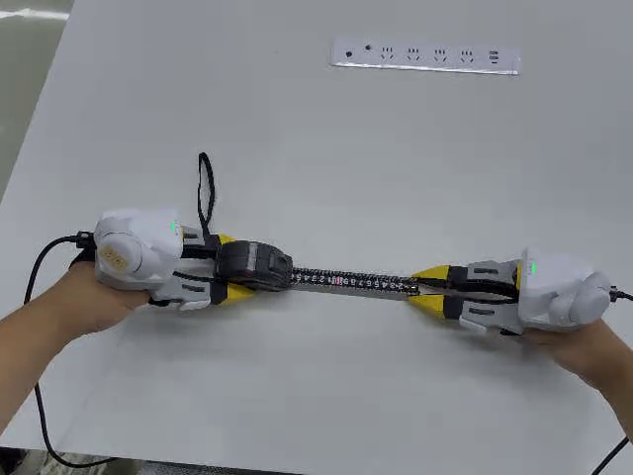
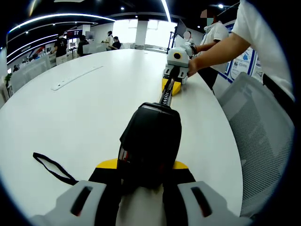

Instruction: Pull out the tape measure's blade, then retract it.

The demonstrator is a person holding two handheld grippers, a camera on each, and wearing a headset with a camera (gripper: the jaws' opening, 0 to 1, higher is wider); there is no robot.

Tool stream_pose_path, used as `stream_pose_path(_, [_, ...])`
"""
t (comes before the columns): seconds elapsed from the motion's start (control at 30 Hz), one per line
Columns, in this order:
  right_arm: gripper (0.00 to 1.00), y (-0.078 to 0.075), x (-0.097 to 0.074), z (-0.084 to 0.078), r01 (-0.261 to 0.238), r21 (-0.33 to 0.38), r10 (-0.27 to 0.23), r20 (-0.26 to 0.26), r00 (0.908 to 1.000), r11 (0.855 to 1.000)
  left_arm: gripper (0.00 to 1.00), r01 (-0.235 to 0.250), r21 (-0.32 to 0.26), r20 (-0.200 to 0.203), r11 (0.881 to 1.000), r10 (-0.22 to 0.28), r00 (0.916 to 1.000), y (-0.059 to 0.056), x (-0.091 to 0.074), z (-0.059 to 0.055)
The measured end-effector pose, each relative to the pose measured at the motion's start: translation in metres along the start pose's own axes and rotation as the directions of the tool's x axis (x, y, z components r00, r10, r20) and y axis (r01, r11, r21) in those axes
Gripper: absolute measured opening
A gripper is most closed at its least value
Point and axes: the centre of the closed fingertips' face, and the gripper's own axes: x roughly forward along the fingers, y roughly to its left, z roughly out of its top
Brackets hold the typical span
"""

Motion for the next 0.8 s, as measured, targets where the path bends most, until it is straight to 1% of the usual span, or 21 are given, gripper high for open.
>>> stream_pose_path(0.37, [0.1, -0.001, -0.015, -0.001, 0.012, 0.021, -0.012, 0.0, 0.9999, 1.0, 0.3, -0.004, -0.002, -0.003, 1.0, 0.004, 1.0, 0.0, 0.0, 0.0])
stream_pose_path(0.8, [0.1, -0.005, -0.033, -0.01, 0.021, 0.032, -0.021, -0.004, 0.9998, 0.999, 0.3, -0.002, -0.001, -0.006, 1.0, 0.002, 1.0, 0.0, 0.001, 0.001])
